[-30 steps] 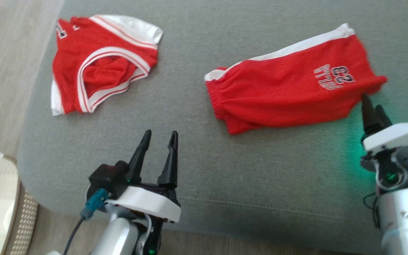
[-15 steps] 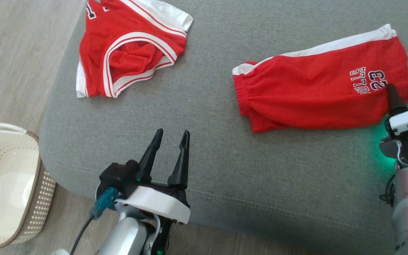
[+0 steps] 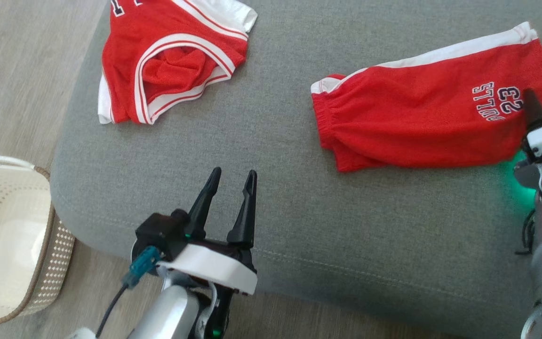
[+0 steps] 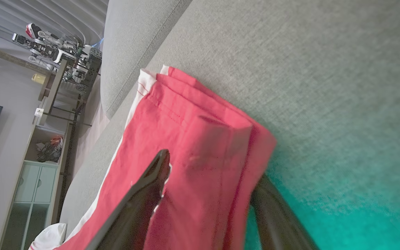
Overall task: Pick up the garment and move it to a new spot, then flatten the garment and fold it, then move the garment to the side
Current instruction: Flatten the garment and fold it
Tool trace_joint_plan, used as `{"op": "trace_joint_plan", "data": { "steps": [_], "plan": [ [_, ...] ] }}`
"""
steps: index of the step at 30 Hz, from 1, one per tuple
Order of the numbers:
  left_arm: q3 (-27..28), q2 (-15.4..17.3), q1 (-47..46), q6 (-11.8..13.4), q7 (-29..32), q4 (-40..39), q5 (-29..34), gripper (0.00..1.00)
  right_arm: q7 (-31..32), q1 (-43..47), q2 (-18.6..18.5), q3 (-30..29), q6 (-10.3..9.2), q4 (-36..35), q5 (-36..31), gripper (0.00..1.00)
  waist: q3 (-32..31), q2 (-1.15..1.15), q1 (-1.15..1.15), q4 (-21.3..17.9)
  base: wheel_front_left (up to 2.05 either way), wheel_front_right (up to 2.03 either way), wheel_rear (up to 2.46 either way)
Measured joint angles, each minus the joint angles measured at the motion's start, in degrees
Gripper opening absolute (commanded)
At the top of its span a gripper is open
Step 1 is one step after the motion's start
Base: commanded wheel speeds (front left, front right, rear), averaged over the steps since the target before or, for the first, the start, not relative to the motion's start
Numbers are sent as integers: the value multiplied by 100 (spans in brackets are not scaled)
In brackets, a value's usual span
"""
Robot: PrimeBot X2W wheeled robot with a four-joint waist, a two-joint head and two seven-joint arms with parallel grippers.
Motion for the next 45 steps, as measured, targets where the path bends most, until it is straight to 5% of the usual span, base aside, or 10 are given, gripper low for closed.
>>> {"op": "trace_joint_plan", "data": {
  "steps": [5,6,7,21,37,45],
  "plan": [
    [-20,0,-130,20,0,-21,-55,100,26,-207,-60,22,-1,100,-97,100,93,0,0,22,0,0,0],
    [-22,0,-138,24,0,-22,-57,100,58,-233,-65,35,-1,103,-97,36,100,0,0,23,0,0,0],
    [-23,0,-145,24,0,-22,-62,100,67,-246,-69,67,-1,98,-97,0,104,0,0,22,0,0,0],
    [73,0,-177,32,0,26,-114,100,-392,330,170,427,-2,-344,566,0,-142,0,0,-214,0,0,0],
    [390,1,74,-89,0,154,-97,100,-1126,1273,391,-345,-2,-465,747,0,-648,0,0,-675,0,0,0],
    [381,0,70,-142,0,164,-96,100,-1324,1355,394,254,-2,-383,793,0,-707,0,0,-726,0,0,0]
  ]
}}
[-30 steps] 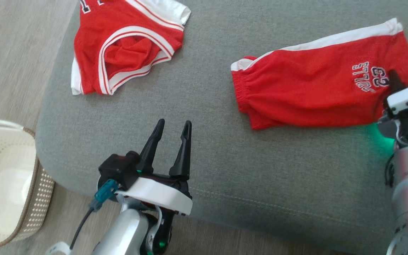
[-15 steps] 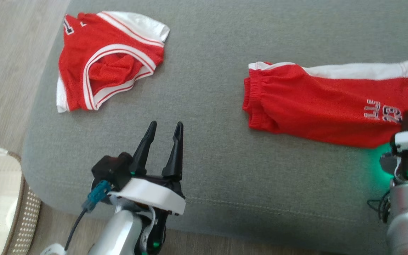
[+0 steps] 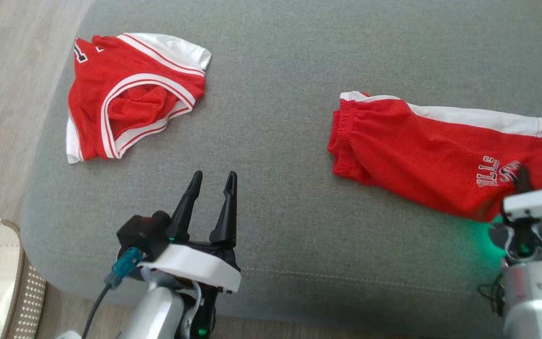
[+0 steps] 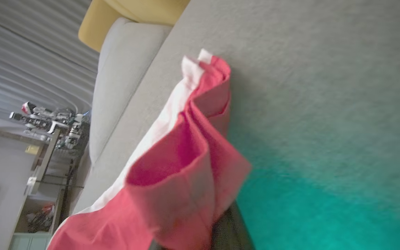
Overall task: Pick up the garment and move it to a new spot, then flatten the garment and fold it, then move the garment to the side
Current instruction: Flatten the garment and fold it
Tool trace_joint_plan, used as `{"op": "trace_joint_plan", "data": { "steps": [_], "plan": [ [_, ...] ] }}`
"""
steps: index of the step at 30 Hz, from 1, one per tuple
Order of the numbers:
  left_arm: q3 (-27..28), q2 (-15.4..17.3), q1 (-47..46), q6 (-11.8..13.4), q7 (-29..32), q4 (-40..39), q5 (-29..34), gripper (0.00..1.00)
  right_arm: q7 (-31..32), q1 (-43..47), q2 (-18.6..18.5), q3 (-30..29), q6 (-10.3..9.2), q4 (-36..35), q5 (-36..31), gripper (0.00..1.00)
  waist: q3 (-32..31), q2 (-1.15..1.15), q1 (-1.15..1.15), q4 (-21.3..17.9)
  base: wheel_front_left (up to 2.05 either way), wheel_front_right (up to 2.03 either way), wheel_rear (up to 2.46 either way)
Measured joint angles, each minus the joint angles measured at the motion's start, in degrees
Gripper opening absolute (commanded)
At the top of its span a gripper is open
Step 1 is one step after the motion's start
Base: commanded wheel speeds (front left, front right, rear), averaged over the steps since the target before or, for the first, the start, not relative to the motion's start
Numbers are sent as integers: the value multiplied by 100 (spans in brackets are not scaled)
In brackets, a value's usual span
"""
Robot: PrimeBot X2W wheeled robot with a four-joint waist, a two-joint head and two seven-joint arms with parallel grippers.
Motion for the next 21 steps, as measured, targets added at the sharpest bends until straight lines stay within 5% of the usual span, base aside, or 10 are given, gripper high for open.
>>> {"op": "trace_joint_plan", "data": {
  "steps": [21],
  "plan": [
    [152,1,131,-46,0,58,14,100,-487,725,0,3279,-2,-2163,1798,0,-257,0,0,307,0,0,0]
  ]
}}
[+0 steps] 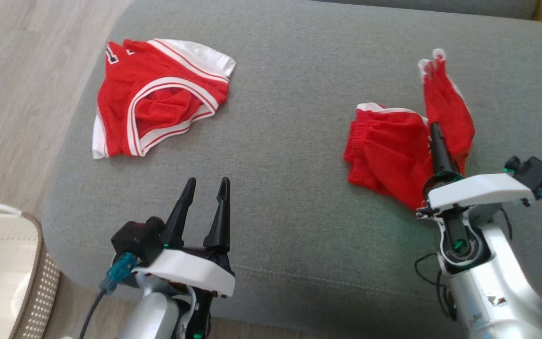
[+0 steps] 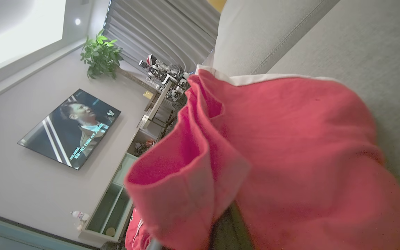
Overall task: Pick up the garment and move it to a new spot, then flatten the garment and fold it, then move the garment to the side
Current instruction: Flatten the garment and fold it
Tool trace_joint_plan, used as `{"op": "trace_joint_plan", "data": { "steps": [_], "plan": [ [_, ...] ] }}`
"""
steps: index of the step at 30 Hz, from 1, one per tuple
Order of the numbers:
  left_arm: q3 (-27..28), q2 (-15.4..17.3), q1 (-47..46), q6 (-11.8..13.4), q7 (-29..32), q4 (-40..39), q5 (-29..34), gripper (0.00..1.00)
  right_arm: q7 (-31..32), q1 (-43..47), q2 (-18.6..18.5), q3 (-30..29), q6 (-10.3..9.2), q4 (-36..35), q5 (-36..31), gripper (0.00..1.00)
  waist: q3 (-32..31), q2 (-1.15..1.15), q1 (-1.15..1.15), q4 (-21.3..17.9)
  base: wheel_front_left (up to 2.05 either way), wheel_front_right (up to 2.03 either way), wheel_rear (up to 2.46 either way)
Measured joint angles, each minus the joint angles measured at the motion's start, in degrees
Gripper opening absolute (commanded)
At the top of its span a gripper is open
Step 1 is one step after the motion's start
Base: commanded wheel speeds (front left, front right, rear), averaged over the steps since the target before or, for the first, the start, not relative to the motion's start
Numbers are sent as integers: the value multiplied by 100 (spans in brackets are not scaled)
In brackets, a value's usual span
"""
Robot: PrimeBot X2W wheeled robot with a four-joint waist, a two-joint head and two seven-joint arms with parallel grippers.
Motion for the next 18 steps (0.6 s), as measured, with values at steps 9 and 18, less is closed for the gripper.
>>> {"op": "trace_joint_plan", "data": {
  "steps": [9,18],
  "plan": [
    [-20,0,2,9,0,-5,-3,100,-23,-19,-5,561,0,461,-357,0,73,0,0,269,0,0,0],
    [-77,0,5,54,0,-24,-59,100,-270,-290,-60,1068,-1,867,-749,100,121,0,0,413,0,0,0]
  ]
}}
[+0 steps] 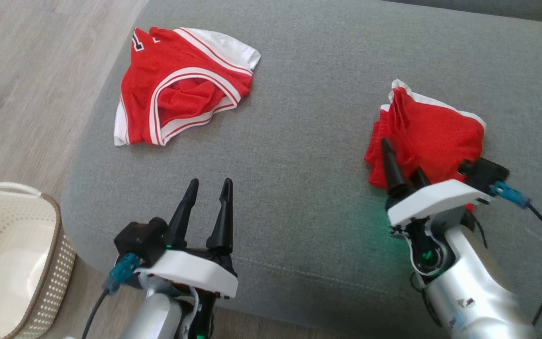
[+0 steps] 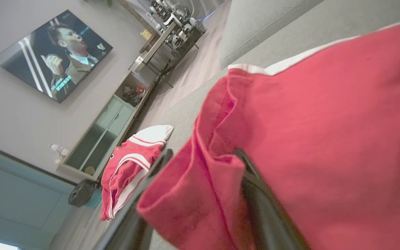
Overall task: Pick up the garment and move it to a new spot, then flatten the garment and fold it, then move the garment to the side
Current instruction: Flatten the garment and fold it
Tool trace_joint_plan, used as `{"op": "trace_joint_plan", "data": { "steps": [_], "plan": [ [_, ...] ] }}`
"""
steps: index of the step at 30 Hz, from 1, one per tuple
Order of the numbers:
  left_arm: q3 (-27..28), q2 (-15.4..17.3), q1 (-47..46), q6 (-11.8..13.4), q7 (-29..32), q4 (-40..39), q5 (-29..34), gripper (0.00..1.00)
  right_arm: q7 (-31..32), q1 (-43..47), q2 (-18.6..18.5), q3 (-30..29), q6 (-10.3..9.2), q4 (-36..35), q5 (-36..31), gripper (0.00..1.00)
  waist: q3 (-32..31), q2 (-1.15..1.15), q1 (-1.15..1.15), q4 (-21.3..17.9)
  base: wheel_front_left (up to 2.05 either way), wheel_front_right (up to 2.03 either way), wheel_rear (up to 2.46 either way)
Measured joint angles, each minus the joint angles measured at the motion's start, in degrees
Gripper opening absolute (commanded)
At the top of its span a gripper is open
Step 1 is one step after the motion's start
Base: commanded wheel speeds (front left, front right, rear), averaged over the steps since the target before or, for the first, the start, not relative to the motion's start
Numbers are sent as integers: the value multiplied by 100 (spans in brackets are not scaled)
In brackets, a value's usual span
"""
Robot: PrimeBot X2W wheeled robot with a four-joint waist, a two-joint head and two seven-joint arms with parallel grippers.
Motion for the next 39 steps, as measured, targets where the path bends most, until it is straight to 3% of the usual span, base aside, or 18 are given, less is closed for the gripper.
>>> {"op": "trace_joint_plan", "data": {
  "steps": [5,15,28,32,39],
  "plan": [
    [-46,0,0,29,0,-18,-52,100,-56,-92,-126,444,0,88,-290,100,56,0,0,44,0,0,0],
    [-110,0,-4,59,0,-92,-120,100,21,-450,-254,772,0,1018,-454,100,234,0,0,113,0,0,0],
    [-23,0,-12,92,0,-32,-142,100,-219,-552,-446,1229,0,349,-363,100,47,0,0,-259,0,0,0],
    [96,1,-8,47,0,-16,-82,100,-258,-304,-603,988,1,78,-580,100,-106,0,0,-459,0,0,0],
    [256,1,-2,-4,0,-40,-3,100,-282,328,-792,-237,1,-928,-2202,100,-318,0,0,-825,0,0,0]
  ]
}}
